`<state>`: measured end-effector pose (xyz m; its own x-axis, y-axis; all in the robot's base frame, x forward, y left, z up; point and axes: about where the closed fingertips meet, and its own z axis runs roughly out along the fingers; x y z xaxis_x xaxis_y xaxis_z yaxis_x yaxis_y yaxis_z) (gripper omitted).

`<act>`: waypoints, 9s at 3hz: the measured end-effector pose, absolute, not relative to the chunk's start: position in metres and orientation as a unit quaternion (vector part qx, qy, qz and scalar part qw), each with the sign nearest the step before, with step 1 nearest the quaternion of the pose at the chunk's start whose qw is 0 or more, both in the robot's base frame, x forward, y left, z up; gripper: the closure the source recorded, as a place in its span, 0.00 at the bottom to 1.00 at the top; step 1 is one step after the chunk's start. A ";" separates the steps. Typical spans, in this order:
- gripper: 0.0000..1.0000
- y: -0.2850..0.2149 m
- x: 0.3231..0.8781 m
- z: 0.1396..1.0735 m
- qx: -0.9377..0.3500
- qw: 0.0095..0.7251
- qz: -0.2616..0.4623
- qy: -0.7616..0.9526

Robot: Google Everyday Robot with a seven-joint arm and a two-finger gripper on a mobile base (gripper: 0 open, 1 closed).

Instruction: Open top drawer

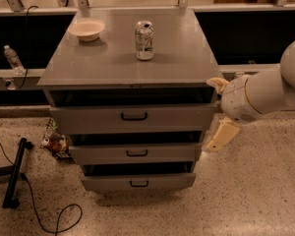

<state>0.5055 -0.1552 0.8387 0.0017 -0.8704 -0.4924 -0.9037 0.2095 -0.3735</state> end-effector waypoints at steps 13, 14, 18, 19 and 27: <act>0.88 -0.132 0.645 0.667 -0.677 0.297 0.061 0.670; 1.00 -0.133 0.645 0.674 -0.677 0.297 0.061 0.671; 0.40 -0.135 0.631 0.677 -0.667 0.283 0.073 0.685; 0.17 -0.136 0.600 0.673 -0.645 0.244 0.119 0.714; 0.08 -0.143 0.554 0.728 -0.622 0.184 0.170 0.742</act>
Offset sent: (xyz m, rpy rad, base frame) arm 0.0499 0.0150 -0.0939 0.0846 0.1380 0.1599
